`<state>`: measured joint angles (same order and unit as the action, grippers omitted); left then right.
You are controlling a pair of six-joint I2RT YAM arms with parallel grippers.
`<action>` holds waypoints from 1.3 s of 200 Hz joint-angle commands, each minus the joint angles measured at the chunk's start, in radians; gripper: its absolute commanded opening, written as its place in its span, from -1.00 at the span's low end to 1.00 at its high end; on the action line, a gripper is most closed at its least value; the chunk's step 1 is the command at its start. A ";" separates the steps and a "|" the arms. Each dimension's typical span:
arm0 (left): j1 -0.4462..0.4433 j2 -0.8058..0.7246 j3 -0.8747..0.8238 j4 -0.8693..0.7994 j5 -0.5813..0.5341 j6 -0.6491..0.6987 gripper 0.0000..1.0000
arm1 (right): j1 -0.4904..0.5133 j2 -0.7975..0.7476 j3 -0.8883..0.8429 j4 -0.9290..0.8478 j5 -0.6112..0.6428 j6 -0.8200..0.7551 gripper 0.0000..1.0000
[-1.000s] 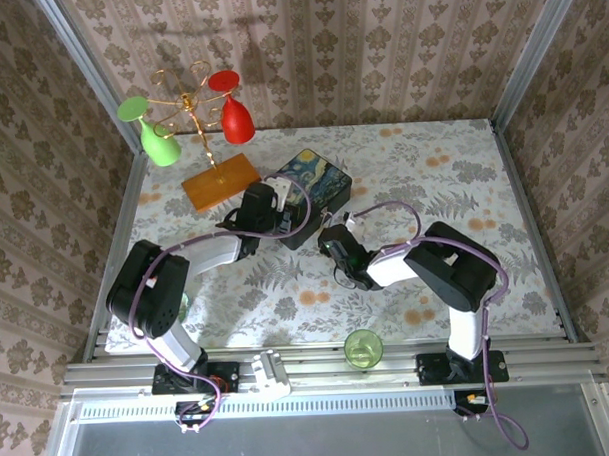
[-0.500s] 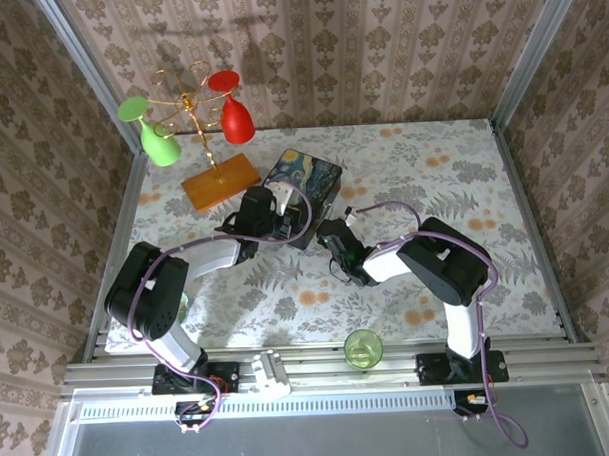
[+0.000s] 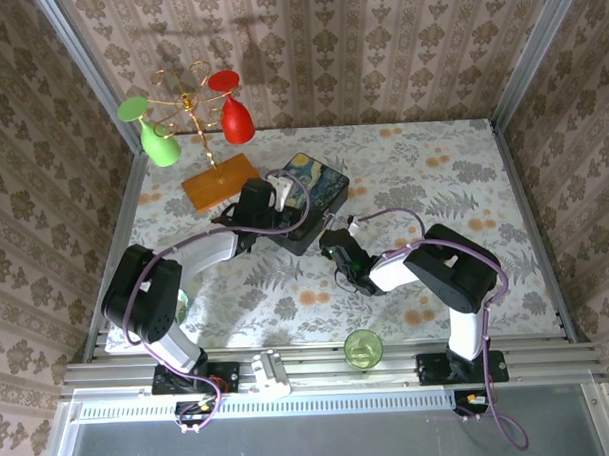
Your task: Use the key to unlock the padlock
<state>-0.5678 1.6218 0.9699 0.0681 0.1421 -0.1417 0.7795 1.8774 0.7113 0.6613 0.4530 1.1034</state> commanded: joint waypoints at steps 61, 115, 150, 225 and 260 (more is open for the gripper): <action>-0.106 0.277 0.360 -0.186 -0.083 -0.058 -0.28 | 0.059 -0.020 -0.079 0.051 0.079 0.101 -1.00; -0.134 0.289 0.274 -0.153 -0.125 -0.051 -0.43 | 0.049 0.017 -0.020 0.088 0.117 0.091 -1.00; -0.135 0.281 0.192 -0.114 -0.082 -0.053 -0.53 | 0.048 0.090 0.045 0.136 0.148 0.118 -1.00; -0.146 0.266 0.130 -0.067 -0.049 -0.030 -0.57 | 0.040 0.069 0.066 0.150 0.253 0.096 -1.00; -0.149 0.268 0.108 -0.045 -0.043 -0.028 -0.56 | 0.004 0.100 0.065 0.218 0.241 0.105 -1.00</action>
<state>-0.6941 1.8576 1.1427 0.1776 0.0364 -0.1791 0.8074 1.9553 0.7597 0.8036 0.6243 1.2079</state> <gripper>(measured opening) 0.219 0.056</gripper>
